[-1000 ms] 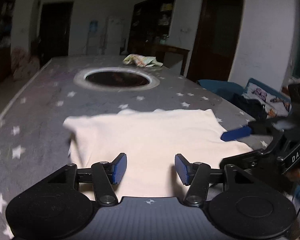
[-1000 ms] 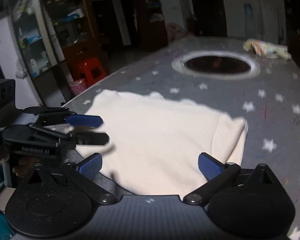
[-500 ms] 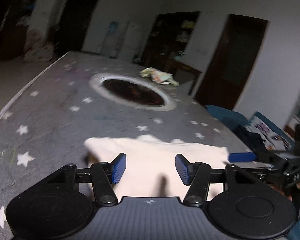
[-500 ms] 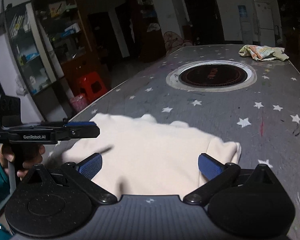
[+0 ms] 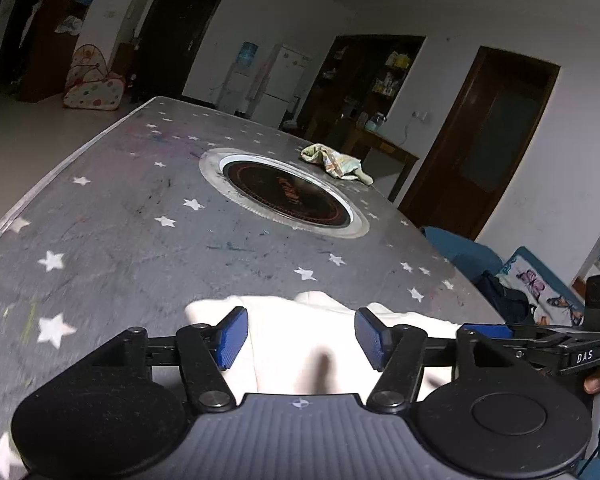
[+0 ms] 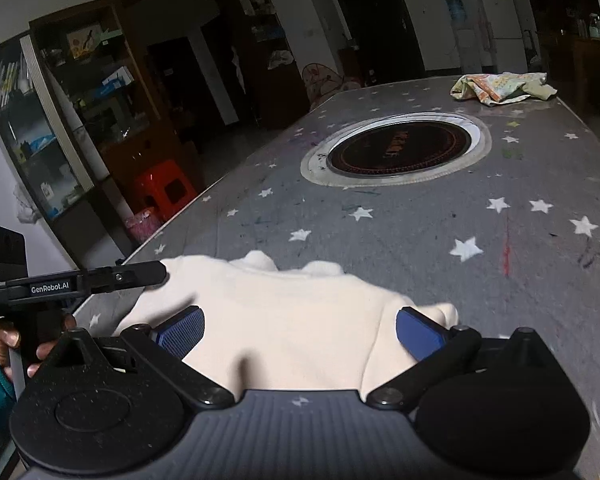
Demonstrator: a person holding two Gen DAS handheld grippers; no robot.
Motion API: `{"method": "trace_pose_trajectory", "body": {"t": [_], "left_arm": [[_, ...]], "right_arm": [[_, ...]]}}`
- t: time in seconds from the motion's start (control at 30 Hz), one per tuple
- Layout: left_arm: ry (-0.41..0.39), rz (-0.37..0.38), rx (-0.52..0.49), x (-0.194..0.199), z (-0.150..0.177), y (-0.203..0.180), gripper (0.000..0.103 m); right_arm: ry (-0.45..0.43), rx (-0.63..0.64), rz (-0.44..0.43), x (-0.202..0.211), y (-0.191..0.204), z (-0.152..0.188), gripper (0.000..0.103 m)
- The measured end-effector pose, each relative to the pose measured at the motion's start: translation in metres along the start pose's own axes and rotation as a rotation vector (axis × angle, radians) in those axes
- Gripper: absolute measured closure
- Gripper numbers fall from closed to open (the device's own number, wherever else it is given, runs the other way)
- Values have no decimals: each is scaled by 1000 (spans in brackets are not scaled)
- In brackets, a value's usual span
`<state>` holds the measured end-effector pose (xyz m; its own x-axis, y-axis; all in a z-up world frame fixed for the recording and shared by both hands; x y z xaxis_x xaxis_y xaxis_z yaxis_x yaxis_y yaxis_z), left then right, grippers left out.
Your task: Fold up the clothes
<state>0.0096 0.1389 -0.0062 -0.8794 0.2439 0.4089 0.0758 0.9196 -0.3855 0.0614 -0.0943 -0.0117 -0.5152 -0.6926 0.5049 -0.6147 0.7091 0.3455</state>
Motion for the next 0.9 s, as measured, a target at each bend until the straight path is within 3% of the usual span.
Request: {"method": "trace_pose_trajectory", "body": {"t": [0.1,0.73,0.9], "left_arm": [[54,-45,15,-14,7,13,42],[34,-25,7,-12,9,16,40],[32,-19,5,-11,10,17,40]], "right_arm": [[34,-43,13,-13,-11,4,0],[-28,-41,41,-2,-19,-6,0],[14,-36,12,-17,-15,-5,0]]}}
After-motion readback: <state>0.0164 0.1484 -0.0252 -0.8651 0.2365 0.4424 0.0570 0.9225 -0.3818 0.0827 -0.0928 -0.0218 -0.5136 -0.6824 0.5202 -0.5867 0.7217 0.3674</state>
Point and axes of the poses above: each gripper's, at about its wrist camera, not at the fingertips, and x roughly against the way its jaws point, y to its left, z to its underside, the point moved 7 cm from there along -x, roughly the way its jaws point, and after that the axes turned 4 degrees about -y, right-handed, at the moved point
